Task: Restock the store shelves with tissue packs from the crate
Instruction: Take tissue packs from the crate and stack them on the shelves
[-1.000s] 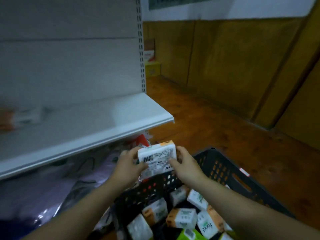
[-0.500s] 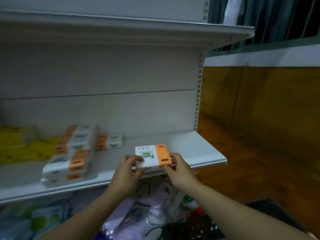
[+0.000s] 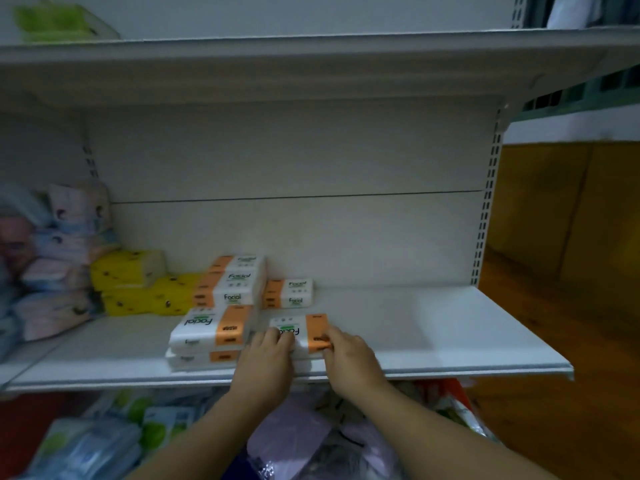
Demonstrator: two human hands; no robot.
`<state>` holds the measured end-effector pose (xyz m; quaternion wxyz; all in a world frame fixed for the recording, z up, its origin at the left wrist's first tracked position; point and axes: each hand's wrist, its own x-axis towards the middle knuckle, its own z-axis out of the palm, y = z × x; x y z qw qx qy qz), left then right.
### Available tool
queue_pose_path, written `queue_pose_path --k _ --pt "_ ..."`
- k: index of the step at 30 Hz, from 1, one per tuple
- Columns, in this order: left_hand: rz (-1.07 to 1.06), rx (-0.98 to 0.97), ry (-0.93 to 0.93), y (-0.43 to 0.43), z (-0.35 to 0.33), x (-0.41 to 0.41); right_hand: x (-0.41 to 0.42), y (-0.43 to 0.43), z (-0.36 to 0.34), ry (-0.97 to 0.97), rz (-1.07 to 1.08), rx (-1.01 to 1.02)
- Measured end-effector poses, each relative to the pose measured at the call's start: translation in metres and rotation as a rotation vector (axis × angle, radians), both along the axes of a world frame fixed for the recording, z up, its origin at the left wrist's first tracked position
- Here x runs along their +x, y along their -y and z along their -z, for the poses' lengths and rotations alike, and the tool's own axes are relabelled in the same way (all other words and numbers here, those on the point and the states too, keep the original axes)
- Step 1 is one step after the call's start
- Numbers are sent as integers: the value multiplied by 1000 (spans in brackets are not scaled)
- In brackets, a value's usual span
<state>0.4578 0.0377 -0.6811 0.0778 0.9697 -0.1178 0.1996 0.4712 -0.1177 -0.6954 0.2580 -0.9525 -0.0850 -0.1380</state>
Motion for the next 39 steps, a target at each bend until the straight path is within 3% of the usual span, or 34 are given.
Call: queue_pose_path --k 10,13,17,20,23,27,31,34,39 --pt "-168 100 -397 -3 -1 60 45 -17 -8 -228 -71 -295" --pt "-212 106 -441 -1 0 74 50 -18 -3 -212 -72 -288" --pt "-188 -29 -455 -1 3 68 50 -12 -8 -238 -53 -159" --pt "-106 -69 -427 7 3 47 43 3 -11 -277 -114 -131" --pt "-14 -36 -424 21 1 20 21 28 -8 -250 -154 -286" --pt "185 95 -316 59 4 -7 -21 77 0 -190 -101 -436" --pt "452 108 -249 114 21 -32 -74 135 17 -127 8 -493" --pt "606 27 -297 156 44 -56 -112 176 39 -152 85 -442" --pt "650 -42 -470 210 106 -86 -159 232 100 -327 174 -323"
